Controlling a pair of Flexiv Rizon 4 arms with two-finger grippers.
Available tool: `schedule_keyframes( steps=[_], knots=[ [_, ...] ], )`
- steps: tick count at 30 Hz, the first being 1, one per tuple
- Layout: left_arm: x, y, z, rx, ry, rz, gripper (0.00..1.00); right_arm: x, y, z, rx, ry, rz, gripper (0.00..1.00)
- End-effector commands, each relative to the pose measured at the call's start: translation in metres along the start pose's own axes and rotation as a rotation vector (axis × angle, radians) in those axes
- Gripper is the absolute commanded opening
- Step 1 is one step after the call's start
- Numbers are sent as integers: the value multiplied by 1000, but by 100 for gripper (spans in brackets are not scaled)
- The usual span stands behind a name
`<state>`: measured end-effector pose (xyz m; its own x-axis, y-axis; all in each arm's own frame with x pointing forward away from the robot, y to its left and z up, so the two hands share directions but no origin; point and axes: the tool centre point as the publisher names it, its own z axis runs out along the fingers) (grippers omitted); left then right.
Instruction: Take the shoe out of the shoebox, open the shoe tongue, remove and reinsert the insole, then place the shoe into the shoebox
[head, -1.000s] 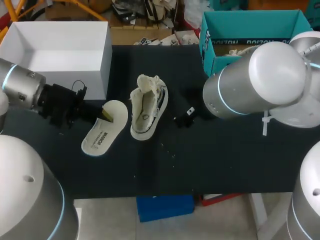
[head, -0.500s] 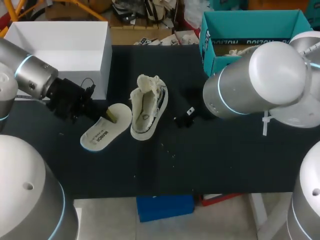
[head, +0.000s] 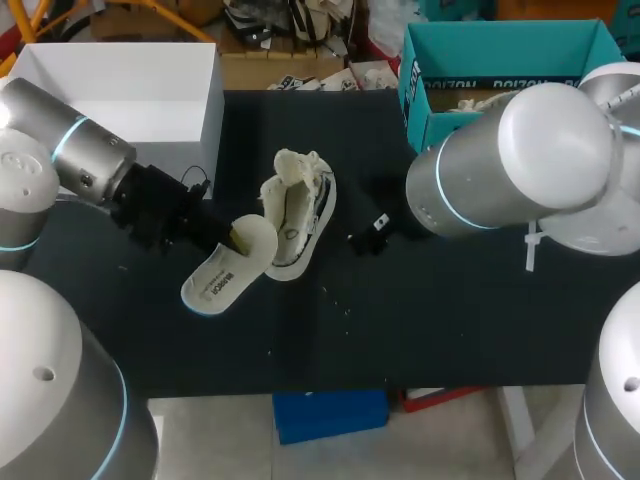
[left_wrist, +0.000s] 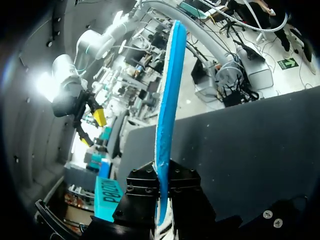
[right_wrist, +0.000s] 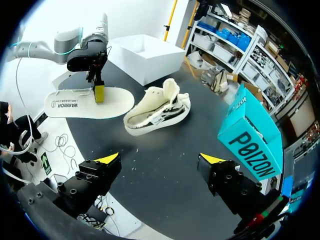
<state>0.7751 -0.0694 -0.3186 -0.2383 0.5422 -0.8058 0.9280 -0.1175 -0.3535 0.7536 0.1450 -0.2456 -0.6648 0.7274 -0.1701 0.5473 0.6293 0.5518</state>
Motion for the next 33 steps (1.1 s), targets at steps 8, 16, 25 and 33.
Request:
schedule_keyframes(
  steps=[8, 16, 25, 33],
  knots=[
    [4, 22, 27, -10, 53, -32, 0, 0, -1, 0, -2, 0, 0, 100],
    [7, 43, 34, 2, 69, -47, 0, 0, -1, 0, -2, 0, 0, 100],
    [-1, 63, 41, 7, 78, -39, 0, 0, -1, 0, -2, 0, 0, 100],
    [-6, 79, 42, -7, 85, -29, 0, 0, -1, 0, -2, 0, 0, 100]
  ],
)
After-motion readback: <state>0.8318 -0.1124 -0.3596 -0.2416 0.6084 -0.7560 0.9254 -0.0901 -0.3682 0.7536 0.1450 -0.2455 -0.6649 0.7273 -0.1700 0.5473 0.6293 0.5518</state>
